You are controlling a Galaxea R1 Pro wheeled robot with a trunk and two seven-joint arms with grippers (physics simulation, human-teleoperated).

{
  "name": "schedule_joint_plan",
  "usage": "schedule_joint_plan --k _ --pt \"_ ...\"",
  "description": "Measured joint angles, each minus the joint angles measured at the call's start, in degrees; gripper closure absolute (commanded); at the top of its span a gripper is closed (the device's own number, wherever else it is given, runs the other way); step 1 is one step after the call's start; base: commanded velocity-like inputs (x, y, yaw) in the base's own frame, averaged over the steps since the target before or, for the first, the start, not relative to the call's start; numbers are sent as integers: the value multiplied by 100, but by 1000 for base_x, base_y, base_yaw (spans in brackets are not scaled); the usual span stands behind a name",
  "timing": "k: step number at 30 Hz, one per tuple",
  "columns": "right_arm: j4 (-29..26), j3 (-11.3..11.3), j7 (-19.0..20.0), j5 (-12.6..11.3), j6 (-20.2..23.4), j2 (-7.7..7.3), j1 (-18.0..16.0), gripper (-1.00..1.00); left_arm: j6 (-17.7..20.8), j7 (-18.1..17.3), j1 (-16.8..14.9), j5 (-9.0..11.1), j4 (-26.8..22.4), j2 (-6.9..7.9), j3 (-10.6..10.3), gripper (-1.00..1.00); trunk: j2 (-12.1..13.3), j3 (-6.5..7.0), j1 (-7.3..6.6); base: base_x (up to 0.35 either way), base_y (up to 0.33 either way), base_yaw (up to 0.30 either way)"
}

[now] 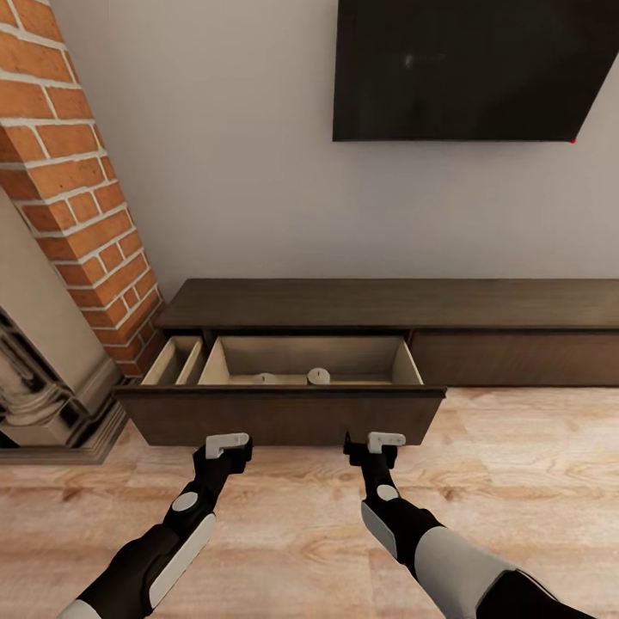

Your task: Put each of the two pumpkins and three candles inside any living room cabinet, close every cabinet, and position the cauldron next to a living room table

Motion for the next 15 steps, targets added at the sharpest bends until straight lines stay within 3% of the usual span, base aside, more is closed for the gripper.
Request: schedule_joint_plan --k 4,12,15 --pt "0 -78 -24 -4 -119 -1 0 -100 -70 -1 0 -5 0 9 -74 -100 -160 -72 88 0 0 0" --pt "0 -85 -26 -9 -133 -1 0 -100 -92 1 0 -3 0 5 -89 -100 -162 -72 88 1 0 0" --pt "0 -85 -26 -9 -133 3 0 -100 -89 1 0 11 1 -3 -88 -100 -162 -72 86 173 0 0"
